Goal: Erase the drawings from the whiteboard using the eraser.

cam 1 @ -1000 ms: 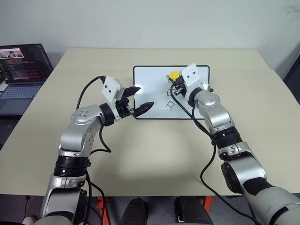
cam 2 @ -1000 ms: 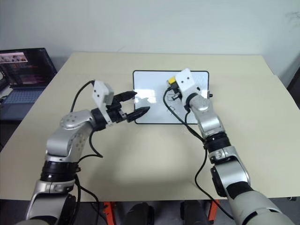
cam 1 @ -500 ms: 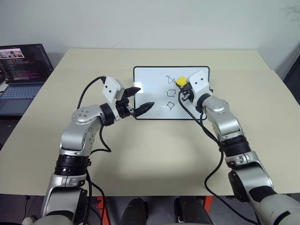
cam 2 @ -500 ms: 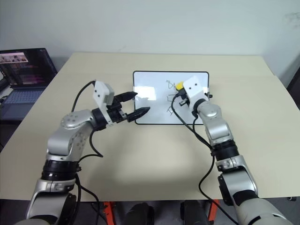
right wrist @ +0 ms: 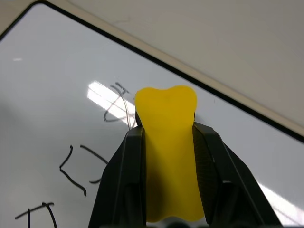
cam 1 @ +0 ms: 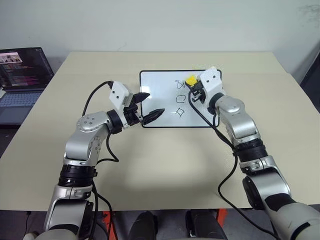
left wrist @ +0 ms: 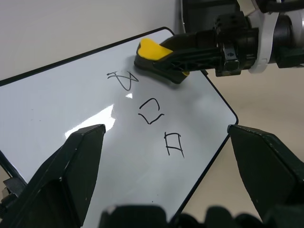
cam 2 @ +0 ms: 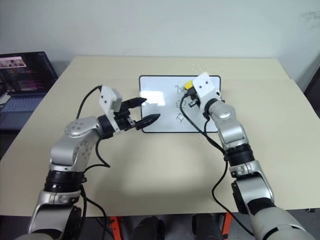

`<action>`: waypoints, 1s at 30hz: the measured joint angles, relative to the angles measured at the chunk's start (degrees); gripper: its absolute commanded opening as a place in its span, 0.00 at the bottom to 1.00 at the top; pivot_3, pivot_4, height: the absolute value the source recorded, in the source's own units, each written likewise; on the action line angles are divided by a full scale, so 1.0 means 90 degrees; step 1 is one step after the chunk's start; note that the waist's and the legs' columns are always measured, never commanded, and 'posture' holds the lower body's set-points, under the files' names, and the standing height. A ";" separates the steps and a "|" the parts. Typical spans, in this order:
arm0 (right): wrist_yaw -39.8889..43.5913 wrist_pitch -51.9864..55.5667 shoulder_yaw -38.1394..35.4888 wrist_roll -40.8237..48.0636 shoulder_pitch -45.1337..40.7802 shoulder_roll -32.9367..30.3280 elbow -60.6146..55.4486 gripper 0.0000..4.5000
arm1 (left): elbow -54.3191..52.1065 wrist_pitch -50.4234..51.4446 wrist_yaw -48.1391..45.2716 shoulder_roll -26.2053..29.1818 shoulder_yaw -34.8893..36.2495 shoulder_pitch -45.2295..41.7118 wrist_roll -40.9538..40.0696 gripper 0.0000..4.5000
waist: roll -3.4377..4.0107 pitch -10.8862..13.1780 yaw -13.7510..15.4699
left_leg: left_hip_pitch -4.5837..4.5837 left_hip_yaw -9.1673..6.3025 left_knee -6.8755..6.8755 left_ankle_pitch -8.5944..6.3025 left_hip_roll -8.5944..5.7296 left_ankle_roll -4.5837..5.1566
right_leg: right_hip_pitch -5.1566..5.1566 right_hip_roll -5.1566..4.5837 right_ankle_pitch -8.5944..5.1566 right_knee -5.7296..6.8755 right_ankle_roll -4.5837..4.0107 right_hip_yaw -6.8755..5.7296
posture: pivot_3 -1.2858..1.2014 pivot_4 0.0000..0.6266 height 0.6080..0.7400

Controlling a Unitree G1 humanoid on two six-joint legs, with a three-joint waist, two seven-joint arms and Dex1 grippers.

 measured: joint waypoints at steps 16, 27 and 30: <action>0.0409 -0.1979 0.0604 -0.0505 -0.1136 0.0153 0.2347 0.23 | -0.0046 -0.0001 0.0019 -0.0037 0.0003 0.0008 -0.0001 1.00 | 0.0001 0.0001 -0.0004 | -0.0001 0.0001 0.0000 0.0001 0.0000 -0.0002 | -0.0002 0.0000 0.0000 0.0000 0.0000 0.0001 | 0.52 0.24 1.00; 0.0723 -0.2402 0.0668 -0.0720 -0.1550 0.0249 0.3399 0.23 | -0.0119 0.0008 0.0142 -0.0036 0.0017 0.0085 -0.0006 1.00 | 0.0001 0.0001 -0.0007 | -0.0001 0.0001 0.0001 0.0002 0.0001 -0.0004 | -0.0002 -0.0001 0.0000 0.0002 0.0000 0.0001 | 0.52 0.24 1.00; 0.0851 -0.2398 0.0668 -0.0734 -0.1548 0.0199 0.3399 0.23 | -0.0119 0.0008 0.0143 -0.0037 0.0017 0.0088 -0.0006 1.00 | 0.0001 0.0001 -0.0005 | 0.0000 0.0001 0.0002 0.0002 0.0001 -0.0004 | -0.0002 -0.0001 0.0000 0.0003 0.0000 0.0000 | 0.52 0.24 1.00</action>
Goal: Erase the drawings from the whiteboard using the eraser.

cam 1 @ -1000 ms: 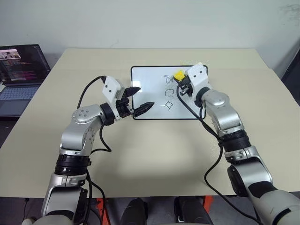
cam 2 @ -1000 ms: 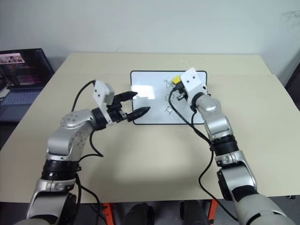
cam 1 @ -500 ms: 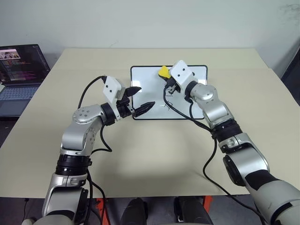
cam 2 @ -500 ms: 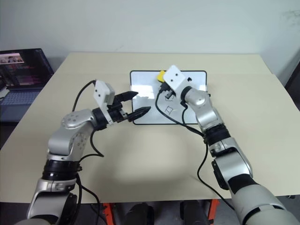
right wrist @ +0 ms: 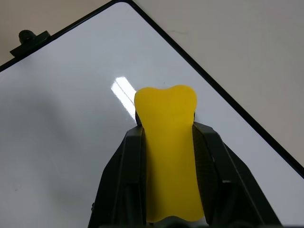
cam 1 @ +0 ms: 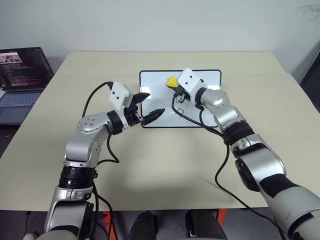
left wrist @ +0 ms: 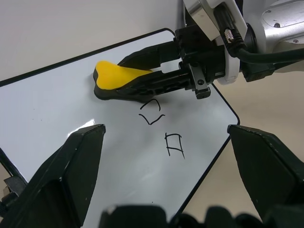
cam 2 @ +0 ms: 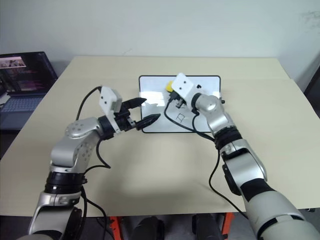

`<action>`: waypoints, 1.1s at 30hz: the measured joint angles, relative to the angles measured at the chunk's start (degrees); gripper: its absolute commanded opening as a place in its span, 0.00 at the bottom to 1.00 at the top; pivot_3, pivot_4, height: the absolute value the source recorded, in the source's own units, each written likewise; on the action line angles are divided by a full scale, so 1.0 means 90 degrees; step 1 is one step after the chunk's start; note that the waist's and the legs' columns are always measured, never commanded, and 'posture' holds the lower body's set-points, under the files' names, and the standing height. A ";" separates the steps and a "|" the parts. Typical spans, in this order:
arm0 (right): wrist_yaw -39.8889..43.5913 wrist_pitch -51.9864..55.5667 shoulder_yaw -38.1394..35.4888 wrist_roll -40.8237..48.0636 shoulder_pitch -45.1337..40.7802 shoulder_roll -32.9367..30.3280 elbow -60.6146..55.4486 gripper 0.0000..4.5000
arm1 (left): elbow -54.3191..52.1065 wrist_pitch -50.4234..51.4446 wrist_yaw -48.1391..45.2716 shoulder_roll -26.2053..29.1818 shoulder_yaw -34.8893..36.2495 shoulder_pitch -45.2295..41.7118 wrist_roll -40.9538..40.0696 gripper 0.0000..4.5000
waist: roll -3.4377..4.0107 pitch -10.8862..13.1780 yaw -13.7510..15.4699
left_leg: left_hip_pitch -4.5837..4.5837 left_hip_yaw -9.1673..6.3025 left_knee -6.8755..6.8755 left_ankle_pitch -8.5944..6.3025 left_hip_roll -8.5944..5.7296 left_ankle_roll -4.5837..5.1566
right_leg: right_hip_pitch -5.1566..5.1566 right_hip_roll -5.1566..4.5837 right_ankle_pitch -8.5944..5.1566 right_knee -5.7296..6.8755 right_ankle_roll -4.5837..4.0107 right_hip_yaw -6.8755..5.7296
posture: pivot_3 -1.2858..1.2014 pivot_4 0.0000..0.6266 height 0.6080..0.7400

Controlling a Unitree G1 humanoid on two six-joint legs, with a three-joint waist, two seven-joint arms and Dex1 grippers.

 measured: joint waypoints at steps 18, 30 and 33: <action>0.0567 0.1472 -0.0094 0.0242 0.1767 -0.0865 -0.2668 0.23 | 0.0108 -0.0031 -0.0014 -0.0148 -0.0007 -0.0105 0.0002 1.00 | -0.0004 -0.0003 0.0058 | 0.0022 -0.0014 0.0010 -0.0002 -0.0007 0.0005 | 0.0033 -0.0003 0.0002 0.0002 0.0003 -0.0010 | 0.52 0.24 1.00; 0.0528 0.1606 -0.0093 0.0292 0.1704 -0.0887 -0.2658 0.23 | 0.0339 -0.0157 -0.0085 -0.0209 -0.0023 -0.0298 0.0014 1.00 | -0.0005 -0.0004 0.0057 | 0.0023 -0.0013 0.0011 0.0000 -0.0008 0.0004 | 0.0034 -0.0003 0.0005 0.0002 0.0006 -0.0009 | 0.52 0.24 1.00; 0.0522 0.1636 -0.0095 0.0332 0.1677 -0.0863 -0.2640 0.23 | 0.0339 -0.0157 -0.0092 -0.0208 -0.0023 -0.0296 0.0014 1.00 | -0.0005 -0.0004 0.0051 | 0.0023 -0.0012 0.0011 0.0000 -0.0008 0.0004 | 0.0034 -0.0003 0.0005 0.0002 0.0006 -0.0008 | 0.52 0.24 1.00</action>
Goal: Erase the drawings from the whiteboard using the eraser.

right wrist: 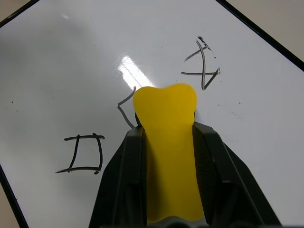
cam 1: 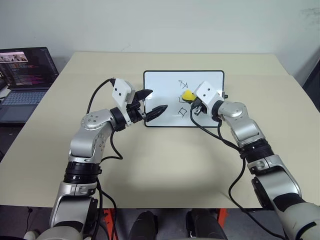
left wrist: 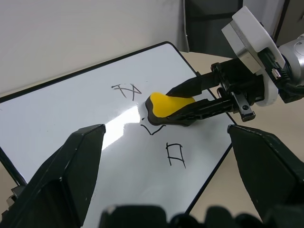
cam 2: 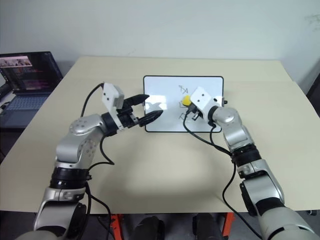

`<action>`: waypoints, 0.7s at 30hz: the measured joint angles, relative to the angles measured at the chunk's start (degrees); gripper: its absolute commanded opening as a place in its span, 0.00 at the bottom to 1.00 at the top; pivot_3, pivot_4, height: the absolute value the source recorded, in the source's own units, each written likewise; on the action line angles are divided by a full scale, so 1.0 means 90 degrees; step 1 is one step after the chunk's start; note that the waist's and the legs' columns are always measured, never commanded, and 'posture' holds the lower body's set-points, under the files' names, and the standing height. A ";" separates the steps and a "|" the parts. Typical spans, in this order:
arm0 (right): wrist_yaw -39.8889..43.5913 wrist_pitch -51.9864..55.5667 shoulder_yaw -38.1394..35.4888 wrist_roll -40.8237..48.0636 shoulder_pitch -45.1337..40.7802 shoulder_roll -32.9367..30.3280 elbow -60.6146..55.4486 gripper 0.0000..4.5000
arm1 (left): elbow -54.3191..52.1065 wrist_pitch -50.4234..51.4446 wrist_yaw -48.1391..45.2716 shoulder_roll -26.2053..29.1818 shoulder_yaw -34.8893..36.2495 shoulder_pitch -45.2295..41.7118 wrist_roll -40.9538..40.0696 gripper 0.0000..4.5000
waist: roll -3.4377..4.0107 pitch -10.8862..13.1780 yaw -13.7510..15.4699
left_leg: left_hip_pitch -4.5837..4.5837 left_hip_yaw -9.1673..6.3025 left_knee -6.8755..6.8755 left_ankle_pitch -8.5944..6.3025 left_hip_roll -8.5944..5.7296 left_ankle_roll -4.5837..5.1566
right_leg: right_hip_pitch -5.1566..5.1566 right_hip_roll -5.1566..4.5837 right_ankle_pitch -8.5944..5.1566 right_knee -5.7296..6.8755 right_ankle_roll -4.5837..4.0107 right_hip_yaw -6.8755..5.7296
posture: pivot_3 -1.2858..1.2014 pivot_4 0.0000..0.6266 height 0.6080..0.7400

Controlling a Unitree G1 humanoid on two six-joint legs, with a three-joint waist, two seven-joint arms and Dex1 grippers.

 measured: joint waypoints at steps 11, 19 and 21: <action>-0.0312 0.0209 -0.0224 0.0178 -0.0270 0.0301 0.0044 0.23 | -0.0019 0.0001 0.0018 0.0007 0.0002 0.0031 -0.0001 1.00 | 0.0002 0.0002 -0.0027 | -0.0013 0.0002 -0.0003 0.0000 0.0002 -0.0001 | -0.0016 0.0001 0.0000 -0.0004 -0.0001 0.0003 | 0.52 0.24 1.00; -0.0594 0.0057 -0.0486 0.0347 -0.0546 0.0579 -0.0004 0.23 | -0.0019 0.0001 0.0032 0.0006 0.0002 0.0030 -0.0001 1.00 | 0.0002 0.0002 -0.0029 | -0.0029 0.0007 -0.0011 0.0000 0.0004 -0.0002 | -0.0030 0.0001 0.0000 -0.0017 -0.0001 0.0005 | 0.52 0.24 1.00; -0.0636 -0.0012 -0.0489 0.0353 -0.0671 0.0634 0.0002 0.23 | -0.0019 0.0001 0.0030 0.0006 0.0002 0.0028 -0.0001 1.00 | 0.0003 0.0003 -0.0032 | -0.0029 0.0008 -0.0011 0.0000 0.0004 -0.0002 | -0.0032 0.0001 0.0000 -0.0015 -0.0001 0.0006 | 0.52 0.24 1.00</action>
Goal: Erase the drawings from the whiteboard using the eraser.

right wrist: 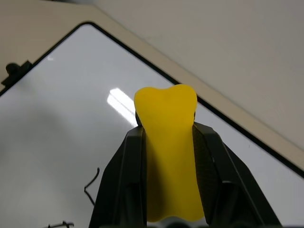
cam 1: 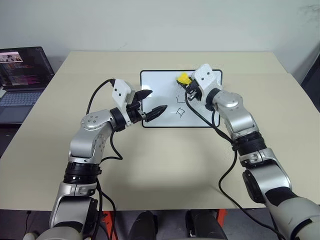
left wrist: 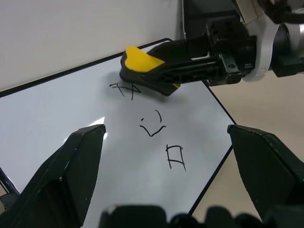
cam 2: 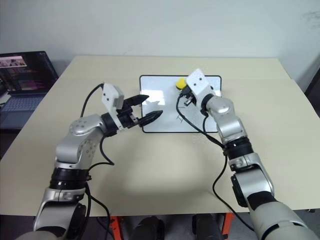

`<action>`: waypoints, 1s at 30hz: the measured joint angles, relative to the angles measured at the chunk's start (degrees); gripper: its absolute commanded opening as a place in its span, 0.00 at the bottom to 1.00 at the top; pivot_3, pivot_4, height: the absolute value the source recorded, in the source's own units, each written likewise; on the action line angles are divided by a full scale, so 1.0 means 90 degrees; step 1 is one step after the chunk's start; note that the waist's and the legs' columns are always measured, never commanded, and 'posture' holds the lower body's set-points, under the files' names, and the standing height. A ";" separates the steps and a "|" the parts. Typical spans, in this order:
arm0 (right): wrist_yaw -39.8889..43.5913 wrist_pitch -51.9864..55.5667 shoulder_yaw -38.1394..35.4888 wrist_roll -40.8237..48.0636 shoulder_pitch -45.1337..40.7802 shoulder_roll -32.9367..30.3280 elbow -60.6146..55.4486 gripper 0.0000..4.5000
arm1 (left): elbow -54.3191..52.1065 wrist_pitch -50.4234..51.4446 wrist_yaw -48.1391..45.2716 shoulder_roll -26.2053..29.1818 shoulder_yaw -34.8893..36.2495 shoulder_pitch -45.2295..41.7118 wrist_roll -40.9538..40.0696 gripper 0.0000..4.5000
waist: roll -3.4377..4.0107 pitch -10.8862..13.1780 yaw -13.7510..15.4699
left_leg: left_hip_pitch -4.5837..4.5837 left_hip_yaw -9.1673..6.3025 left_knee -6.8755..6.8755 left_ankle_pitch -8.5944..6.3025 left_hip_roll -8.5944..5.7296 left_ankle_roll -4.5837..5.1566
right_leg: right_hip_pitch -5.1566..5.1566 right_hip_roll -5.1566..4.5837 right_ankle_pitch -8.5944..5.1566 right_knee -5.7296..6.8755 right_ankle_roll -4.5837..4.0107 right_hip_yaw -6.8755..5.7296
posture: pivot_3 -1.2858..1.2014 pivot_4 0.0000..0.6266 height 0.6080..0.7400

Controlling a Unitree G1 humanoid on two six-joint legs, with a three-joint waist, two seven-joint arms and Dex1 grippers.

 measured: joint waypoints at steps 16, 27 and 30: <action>-0.0144 -0.0979 0.0415 -0.0504 -0.0751 0.0296 0.1984 0.23 | -0.0071 0.0013 -0.0063 0.0050 0.0001 0.0006 -0.0002 1.00 | 0.0000 0.0000 -0.0013 | 0.0000 0.0003 -0.0001 0.0001 0.0000 -0.0001 | -0.0001 0.0000 0.0000 -0.0001 0.0000 0.0001 | 0.52 0.24 1.00; -0.0065 -0.1499 0.0570 -0.0723 -0.0959 0.0100 0.2637 0.23 | -0.0252 0.0040 0.0060 0.0049 0.0005 0.0102 -0.0008 1.00 | 0.0000 0.0000 0.0014 | 0.0015 -0.0001 0.0007 0.0000 -0.0001 0.0000 | 0.0013 -0.0001 0.0001 0.0015 0.0000 -0.0002 | 0.52 0.24 1.00; -0.0072 -0.1532 0.0568 -0.0723 -0.1006 0.0050 0.2713 0.23 | -0.0252 0.0040 0.0060 0.0039 0.0005 0.0102 -0.0008 1.00 | -0.0001 -0.0001 0.0021 | 0.0015 -0.0003 0.0008 0.0000 -0.0003 0.0000 | 0.0015 -0.0002 0.0001 0.0014 0.0000 -0.0004 | 0.52 0.24 1.00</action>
